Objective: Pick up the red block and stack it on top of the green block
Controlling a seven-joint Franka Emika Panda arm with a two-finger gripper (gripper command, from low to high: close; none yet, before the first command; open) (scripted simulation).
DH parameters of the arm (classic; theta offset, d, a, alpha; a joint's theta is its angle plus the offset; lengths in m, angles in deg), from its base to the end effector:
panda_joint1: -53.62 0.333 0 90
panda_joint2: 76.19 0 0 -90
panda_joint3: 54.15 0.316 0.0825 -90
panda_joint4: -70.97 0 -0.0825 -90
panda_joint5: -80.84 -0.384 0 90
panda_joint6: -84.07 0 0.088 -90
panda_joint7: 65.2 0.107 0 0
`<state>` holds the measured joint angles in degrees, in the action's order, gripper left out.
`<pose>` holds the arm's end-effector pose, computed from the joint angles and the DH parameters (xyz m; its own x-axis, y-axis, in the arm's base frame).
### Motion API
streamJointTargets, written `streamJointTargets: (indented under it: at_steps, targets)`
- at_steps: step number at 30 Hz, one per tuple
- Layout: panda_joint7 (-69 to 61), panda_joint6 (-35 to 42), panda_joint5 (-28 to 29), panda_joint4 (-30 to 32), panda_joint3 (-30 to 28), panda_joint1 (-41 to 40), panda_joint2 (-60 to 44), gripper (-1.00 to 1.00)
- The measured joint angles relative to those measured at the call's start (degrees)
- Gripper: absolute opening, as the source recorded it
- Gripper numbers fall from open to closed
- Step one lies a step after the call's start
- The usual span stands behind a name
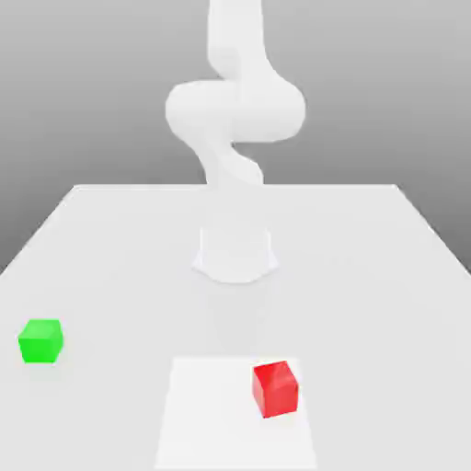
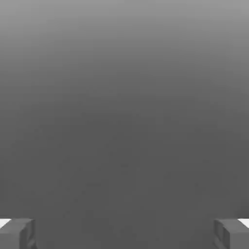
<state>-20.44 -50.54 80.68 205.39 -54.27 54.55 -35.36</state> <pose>0.3808 0.0052 0.6614 0.5459 -0.6982 0.4631 -0.5210 -0.7157 -0.4651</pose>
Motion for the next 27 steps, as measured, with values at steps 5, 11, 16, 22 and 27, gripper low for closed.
streamJointTargets:
  at_steps: [5,11,16,22,27]
  targets:
    - [-2.4,-6.2,-0.4,5.7,0.0,1.8,-11.0,0.00]
    - [-5.1,-13.3,-0.8,12.2,0.4,3.5,-23.4,0.00]
    - [-7.0,-19.1,-0.7,17.6,1.1,4.7,-33.8,0.00]
    - [-7.7,-27.3,0.7,21.6,1.7,5.4,-46.3,0.00]
    - [-7.2,-35.3,1.4,20.5,1.0,5.9,-55.8,-1.00]
